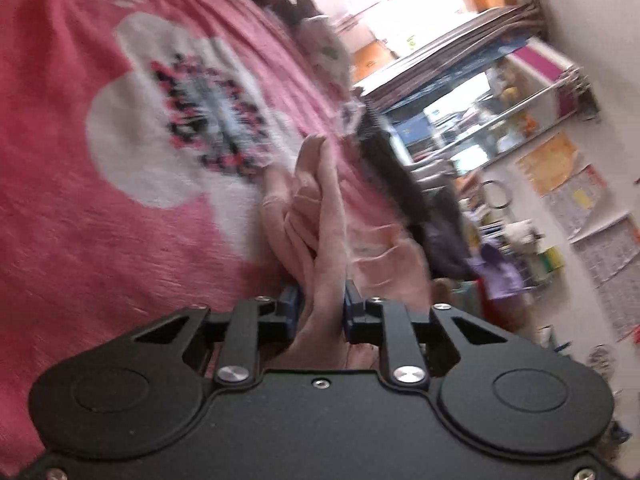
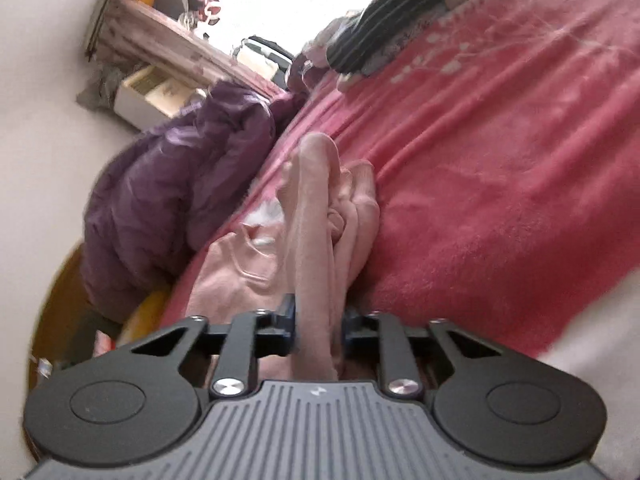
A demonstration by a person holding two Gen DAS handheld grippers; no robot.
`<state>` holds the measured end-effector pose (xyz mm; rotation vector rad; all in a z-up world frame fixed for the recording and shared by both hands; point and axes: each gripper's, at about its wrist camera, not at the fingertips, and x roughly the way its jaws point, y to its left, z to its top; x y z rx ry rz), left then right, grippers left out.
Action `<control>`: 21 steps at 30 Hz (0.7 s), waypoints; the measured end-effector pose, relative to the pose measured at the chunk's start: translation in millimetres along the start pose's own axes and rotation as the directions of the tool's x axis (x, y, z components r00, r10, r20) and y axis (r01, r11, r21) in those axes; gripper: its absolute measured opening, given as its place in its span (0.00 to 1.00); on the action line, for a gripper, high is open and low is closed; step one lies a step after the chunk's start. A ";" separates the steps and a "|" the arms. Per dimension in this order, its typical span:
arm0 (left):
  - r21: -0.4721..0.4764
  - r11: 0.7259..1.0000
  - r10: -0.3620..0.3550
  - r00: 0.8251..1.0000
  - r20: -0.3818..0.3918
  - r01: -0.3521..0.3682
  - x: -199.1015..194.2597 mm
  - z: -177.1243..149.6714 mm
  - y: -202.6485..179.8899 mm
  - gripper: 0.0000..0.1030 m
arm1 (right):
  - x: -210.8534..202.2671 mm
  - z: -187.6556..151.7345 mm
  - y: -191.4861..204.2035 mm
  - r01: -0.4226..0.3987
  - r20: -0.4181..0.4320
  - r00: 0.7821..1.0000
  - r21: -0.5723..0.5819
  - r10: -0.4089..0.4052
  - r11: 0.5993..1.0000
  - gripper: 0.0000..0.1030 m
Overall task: Fold clothes
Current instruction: 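Grasp the folded sweatshirt with both grippers and lift it, then carry the folded sweatshirt with both grippers to the clothes stack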
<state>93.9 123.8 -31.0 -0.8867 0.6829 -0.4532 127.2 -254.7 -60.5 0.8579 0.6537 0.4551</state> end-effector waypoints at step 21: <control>0.040 0.852 -0.507 0.842 -0.186 0.522 168.1 -12.9 -267.8 0.18 | -276.5 128.9 0.3 -0.206 0.562 0.811 0.010 0.164 0.979 0.20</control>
